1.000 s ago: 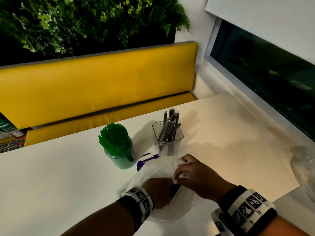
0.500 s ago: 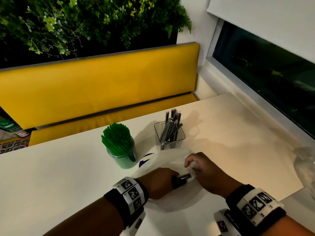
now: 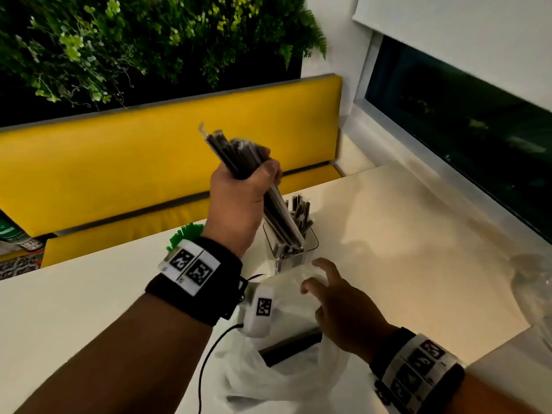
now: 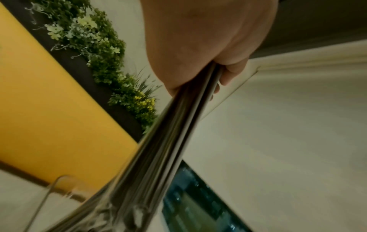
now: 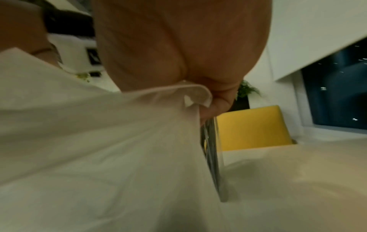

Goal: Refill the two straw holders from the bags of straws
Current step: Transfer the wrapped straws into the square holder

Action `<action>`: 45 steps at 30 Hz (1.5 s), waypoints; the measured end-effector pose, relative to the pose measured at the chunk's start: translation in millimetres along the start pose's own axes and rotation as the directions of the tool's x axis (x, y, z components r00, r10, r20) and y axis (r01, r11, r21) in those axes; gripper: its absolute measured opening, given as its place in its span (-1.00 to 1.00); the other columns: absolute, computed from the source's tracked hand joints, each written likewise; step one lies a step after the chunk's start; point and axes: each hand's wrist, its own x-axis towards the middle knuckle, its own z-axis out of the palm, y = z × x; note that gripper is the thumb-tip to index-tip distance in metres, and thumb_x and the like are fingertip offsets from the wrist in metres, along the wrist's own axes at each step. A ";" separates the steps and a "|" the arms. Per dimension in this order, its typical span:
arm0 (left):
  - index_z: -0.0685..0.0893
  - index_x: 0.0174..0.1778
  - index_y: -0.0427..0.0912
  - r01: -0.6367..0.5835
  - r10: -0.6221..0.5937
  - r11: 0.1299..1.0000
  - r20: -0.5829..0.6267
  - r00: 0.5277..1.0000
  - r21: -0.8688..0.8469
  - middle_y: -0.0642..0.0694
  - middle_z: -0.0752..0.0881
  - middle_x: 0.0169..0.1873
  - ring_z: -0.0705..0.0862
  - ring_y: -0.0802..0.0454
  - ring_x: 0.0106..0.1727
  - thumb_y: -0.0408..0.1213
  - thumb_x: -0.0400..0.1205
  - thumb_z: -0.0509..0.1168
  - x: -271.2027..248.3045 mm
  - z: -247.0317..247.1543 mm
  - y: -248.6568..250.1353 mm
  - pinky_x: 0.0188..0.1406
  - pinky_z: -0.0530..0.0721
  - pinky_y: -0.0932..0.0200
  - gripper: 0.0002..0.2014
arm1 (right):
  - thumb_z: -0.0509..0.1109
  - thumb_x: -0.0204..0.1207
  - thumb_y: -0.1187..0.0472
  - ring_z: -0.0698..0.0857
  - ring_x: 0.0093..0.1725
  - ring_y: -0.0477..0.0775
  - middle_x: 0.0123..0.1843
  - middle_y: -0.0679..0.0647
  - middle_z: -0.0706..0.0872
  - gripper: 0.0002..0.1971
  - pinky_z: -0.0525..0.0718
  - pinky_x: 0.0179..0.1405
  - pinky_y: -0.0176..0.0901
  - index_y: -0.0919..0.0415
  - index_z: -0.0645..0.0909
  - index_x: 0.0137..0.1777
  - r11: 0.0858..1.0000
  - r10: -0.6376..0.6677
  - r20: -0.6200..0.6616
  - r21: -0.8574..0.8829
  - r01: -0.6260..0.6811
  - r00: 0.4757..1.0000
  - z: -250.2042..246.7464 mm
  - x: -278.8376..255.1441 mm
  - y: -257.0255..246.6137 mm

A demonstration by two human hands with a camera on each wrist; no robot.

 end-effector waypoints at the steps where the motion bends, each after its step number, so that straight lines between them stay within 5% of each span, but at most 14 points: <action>1: 0.65 -0.09 -0.19 0.031 -0.031 0.999 -0.026 0.999 0.013 -0.15 0.67 -0.31 0.64 -0.16 -0.20 -0.51 0.63 0.36 3.7 0.7 -12.6 -0.10 0.65 -0.21 -0.88 | 0.32 0.47 0.32 0.68 0.10 0.07 0.72 0.06 -0.01 -0.59 0.71 -0.12 -0.22 -0.08 0.46 0.27 0.999 -0.012 -0.012 -0.038 0.012 1.000 -1.5 4.0 -1.8; 10: 0.72 -0.13 0.01 0.232 -0.227 0.910 -0.058 0.972 0.342 0.15 0.79 -0.21 0.76 0.19 -0.13 -0.25 0.53 0.53 11.5 0.2 -96.0 0.03 0.72 0.06 -0.88 | 0.17 0.49 0.38 0.60 0.17 0.14 0.75 -0.10 -0.08 -0.52 0.70 -0.04 0.02 0.01 0.44 0.39 0.993 0.030 0.034 -0.111 -0.026 0.999 -8.2 29.8 3.4; 13: 0.59 0.34 -0.04 0.174 -0.322 0.639 0.055 0.945 0.749 -0.05 0.56 0.24 0.58 -0.12 0.35 -0.16 0.40 0.61 4.8 -10.5 -114.2 0.41 0.58 -0.17 -0.41 | 0.17 0.51 0.36 0.61 0.13 0.10 0.75 -0.15 -0.04 -0.52 0.69 -0.06 -0.01 -0.03 0.44 0.39 0.996 0.029 0.033 -0.088 -0.026 0.999 -9.2 30.1 6.0; 18: -0.09 0.72 0.26 0.072 -0.200 0.809 0.159 0.967 0.583 0.06 0.02 0.72 0.09 0.11 0.66 -0.10 0.46 0.61 9.7 -9.0 -73.1 0.52 0.29 0.04 0.12 | 0.18 0.52 0.34 0.63 0.13 0.11 0.74 -0.15 -0.02 -0.51 0.70 -0.04 0.02 -0.02 0.40 0.43 0.996 0.050 0.038 -0.075 -0.047 0.998 -7.2 33.7 3.7; 21: 0.09 0.72 0.19 -0.405 0.006 0.353 0.430 0.903 0.844 -0.06 0.01 0.76 -0.05 -0.10 0.76 0.24 0.57 0.29 7.6 11.7 -75.5 0.64 0.04 -0.19 -0.18 | 0.17 0.52 0.31 0.62 0.16 0.13 0.73 -0.17 0.04 -0.48 0.68 0.02 0.05 -0.04 0.36 0.47 0.995 0.074 0.040 -0.072 -0.071 0.996 -6.5 33.7 4.1; 23: 0.18 0.71 0.10 -0.616 -0.252 -0.030 0.590 0.767 0.787 -0.12 -0.01 0.77 -0.09 -0.20 0.77 0.24 0.69 0.04 2.4 17.7 -97.0 0.67 -0.08 -0.39 -0.35 | 0.16 0.54 0.29 0.63 0.15 0.12 0.69 -0.17 0.14 -0.48 0.68 0.05 0.04 -0.05 0.35 0.49 0.995 0.075 0.035 -0.068 -0.073 0.997 -6.6 33.5 2.5; 25: 0.37 0.63 0.07 -0.681 -0.443 -0.133 0.572 0.690 0.720 -0.14 0.03 0.76 0.01 -0.23 0.75 0.09 0.77 0.01 3.4 13.9 -107.8 0.66 -0.04 -0.42 -0.51 | 0.17 0.56 0.28 0.64 0.14 0.12 0.69 -0.16 0.12 -0.48 0.69 0.08 0.03 -0.05 0.34 0.53 0.995 0.067 0.031 -0.076 -0.064 0.997 -6.4 34.4 1.5; 30: 0.59 0.40 0.04 -0.592 0.002 0.022 0.592 0.806 0.805 -0.11 0.50 0.54 0.53 -0.17 0.47 -0.07 0.64 0.28 1.7 13.8 -67.0 0.44 0.39 -0.41 -0.61 | 0.21 0.53 0.27 0.64 0.17 0.12 0.72 -0.12 -0.04 -0.46 0.68 0.04 0.00 -0.08 0.31 0.51 0.996 0.071 -0.013 -0.044 -0.071 0.997 -4.3 31.1 0.2; 32: 0.70 0.18 -0.05 -0.667 0.214 0.185 0.633 0.744 0.721 -0.09 0.69 0.22 0.63 -0.09 0.18 -0.10 0.60 0.30 -22.6 10.4 -41.0 0.17 0.56 -0.11 -0.73 | 0.29 0.43 0.32 0.69 0.05 0.15 0.68 0.06 0.14 -0.40 0.64 -0.17 -0.10 -0.11 0.29 0.44 0.997 0.053 -0.075 -0.044 -0.057 0.996 -4.0 25.5 -0.3; 34: 0.69 -0.05 -0.05 -0.684 0.062 0.296 0.702 0.710 0.666 -0.03 0.70 -0.12 0.59 0.01 -0.15 -0.13 0.65 0.22 -60.6 0.0 -28.4 -0.12 0.62 0.03 -0.84 | 0.38 0.36 0.36 0.73 -0.08 0.19 0.39 0.17 0.52 -0.37 0.62 -0.28 -0.14 -0.08 0.30 0.38 1.000 0.022 -0.116 0.020 -0.020 0.993 -1.0 19.8 1.0; 36: 0.70 -0.08 -0.05 -0.624 -0.348 0.285 0.685 0.640 0.728 -0.04 0.71 -0.20 0.56 0.02 -0.26 -0.10 0.73 0.12 -95.6 -14.7 -42.8 -0.16 0.68 -0.01 -0.74 | 0.30 0.44 0.32 0.68 0.03 0.10 0.22 0.03 0.61 -0.50 0.68 -0.10 -0.13 -0.13 0.41 0.34 0.997 0.008 -0.102 0.083 0.001 0.995 4.6 17.0 4.1; 39: 0.71 0.18 -0.09 -0.366 -0.776 0.265 0.422 0.469 0.892 -0.10 0.75 0.13 0.69 -0.10 0.15 -0.09 0.80 0.08 -124.8 -33.4 -92.5 0.31 0.60 0.02 -0.69 | 0.23 0.48 0.32 0.60 0.15 -0.11 0.20 -0.14 0.61 -0.56 0.62 0.14 -0.19 -0.20 0.54 0.24 0.965 -0.004 -0.046 0.261 0.016 0.999 8.4 10.4 4.4; 42: 0.66 0.26 -0.13 -0.193 -0.831 0.191 0.263 0.490 0.962 -0.16 0.72 0.23 0.65 -0.18 0.28 0.00 0.80 0.03 -139.8 -36.8 -121.5 0.34 0.52 0.02 -0.62 | 0.24 0.48 0.33 0.57 0.19 -0.23 0.15 -0.22 0.59 -0.61 0.53 0.24 -0.32 -0.21 0.56 0.11 0.920 -0.093 -0.018 0.380 0.093 0.996 7.4 2.6 -9.5; 45: 0.60 0.34 -0.19 -0.304 -0.857 0.061 0.206 0.473 0.951 -0.24 0.68 0.28 0.64 -0.29 0.33 -0.02 0.81 -0.01 -152.2 -34.5 -137.1 0.30 0.54 -0.06 -0.58 | 0.20 0.53 0.33 0.57 0.03 -0.18 0.03 -0.20 0.49 -0.69 0.59 0.10 -0.23 -0.19 0.51 -0.14 0.922 -0.133 0.025 0.370 0.114 0.991 10.5 -6.9 -17.3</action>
